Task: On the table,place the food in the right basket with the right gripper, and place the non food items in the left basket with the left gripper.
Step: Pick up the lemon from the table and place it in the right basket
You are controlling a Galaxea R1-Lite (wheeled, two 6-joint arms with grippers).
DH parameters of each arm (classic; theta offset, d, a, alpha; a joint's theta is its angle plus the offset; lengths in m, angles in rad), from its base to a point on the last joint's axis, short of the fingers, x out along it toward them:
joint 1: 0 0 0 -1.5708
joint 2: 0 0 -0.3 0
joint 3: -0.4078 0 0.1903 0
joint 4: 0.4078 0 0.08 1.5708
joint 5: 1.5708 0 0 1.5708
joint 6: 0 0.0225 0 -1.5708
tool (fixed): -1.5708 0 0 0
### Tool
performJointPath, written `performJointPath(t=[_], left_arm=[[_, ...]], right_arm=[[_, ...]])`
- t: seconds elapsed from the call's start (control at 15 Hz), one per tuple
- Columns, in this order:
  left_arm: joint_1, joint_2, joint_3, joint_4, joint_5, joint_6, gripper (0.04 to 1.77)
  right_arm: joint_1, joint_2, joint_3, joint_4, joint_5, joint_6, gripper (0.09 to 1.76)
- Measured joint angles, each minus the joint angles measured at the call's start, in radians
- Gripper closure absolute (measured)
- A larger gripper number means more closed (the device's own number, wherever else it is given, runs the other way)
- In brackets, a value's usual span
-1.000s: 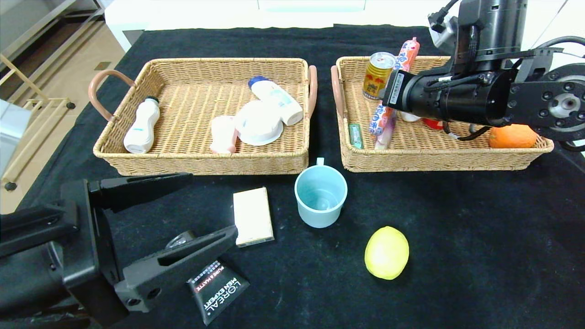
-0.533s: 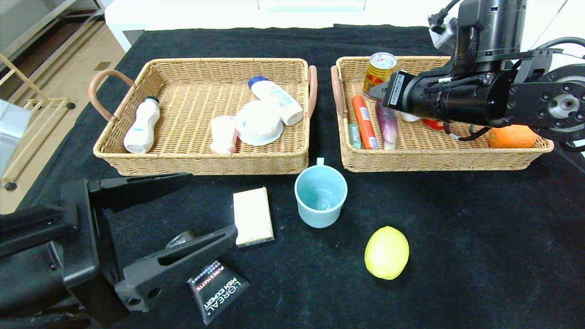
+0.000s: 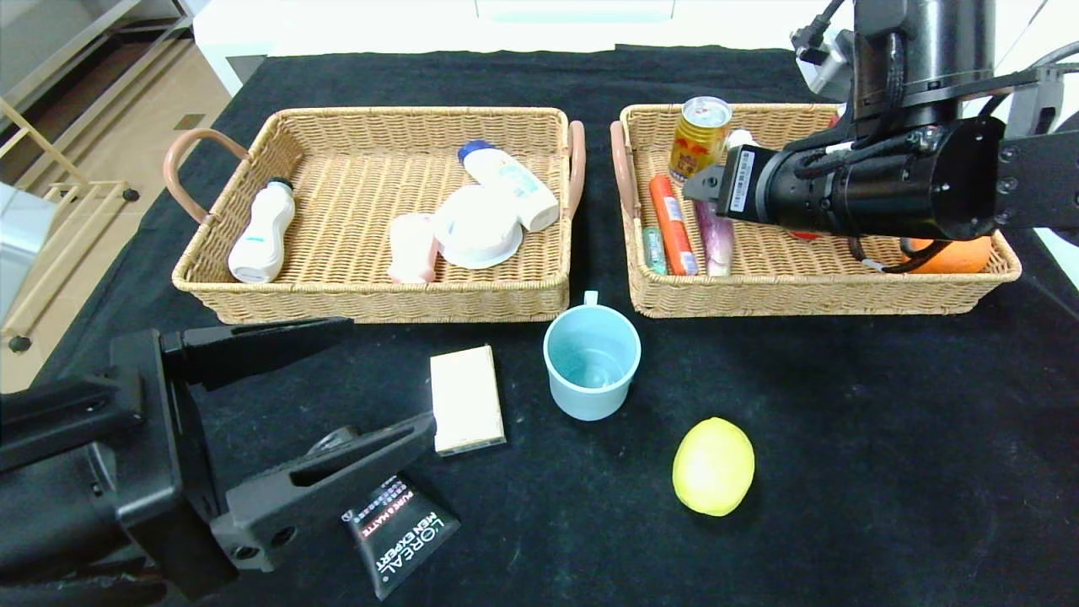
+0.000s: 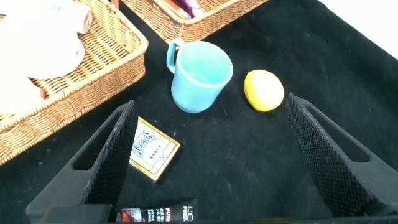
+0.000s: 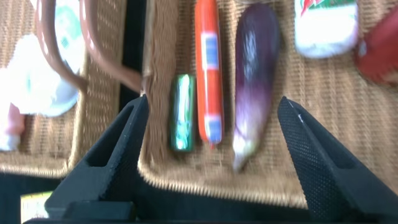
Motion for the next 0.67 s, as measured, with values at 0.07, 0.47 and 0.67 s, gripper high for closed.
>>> performJointPath(t=[0.07, 0.47, 0.67], left_arm=[[0.001, 0.0, 0.0, 0.0, 0.0, 0.0, 0.09], [0.004, -0.003, 0.001, 0.0, 0.0, 0.007, 0.09], [0.004, -0.003, 0.002, 0.001, 0.0, 0.007, 0.09]], right_arm=[[0.014, -0.014, 0.009, 0.059, -0.028, 0.0, 0.29], [0.112, -0.097, 0.021, 0.405, -0.079, 0.071, 0.21], [0.178, -0.1, 0.016, 0.52, -0.092, 0.169, 0.19]])
